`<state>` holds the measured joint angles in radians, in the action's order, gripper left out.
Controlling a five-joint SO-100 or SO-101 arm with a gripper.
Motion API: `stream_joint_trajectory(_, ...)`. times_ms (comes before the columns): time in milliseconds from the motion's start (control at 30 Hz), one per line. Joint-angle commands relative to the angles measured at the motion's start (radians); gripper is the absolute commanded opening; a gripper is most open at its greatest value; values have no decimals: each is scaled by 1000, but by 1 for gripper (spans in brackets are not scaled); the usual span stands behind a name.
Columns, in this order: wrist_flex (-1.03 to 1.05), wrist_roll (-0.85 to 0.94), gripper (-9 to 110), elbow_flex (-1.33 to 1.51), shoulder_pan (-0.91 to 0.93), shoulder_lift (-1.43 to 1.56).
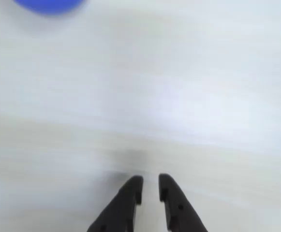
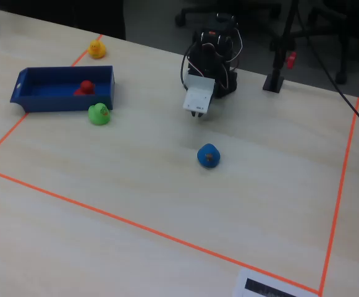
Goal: Grasp red duck and put it into box.
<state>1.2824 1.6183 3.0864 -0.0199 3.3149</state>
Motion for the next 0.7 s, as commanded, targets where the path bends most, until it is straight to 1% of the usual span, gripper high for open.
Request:
stream_joint_trajectory(0, -3, 5, 0, 25, 2, -3)
stream_joint_trajectory(167, 61, -9, 0, 25, -14, -3)
stream_joint_trajectory(267, 64, -35, 0, 25, -11, -3)
stream_joint_trajectory(667, 63, -35, 1, 25, -9, -3)
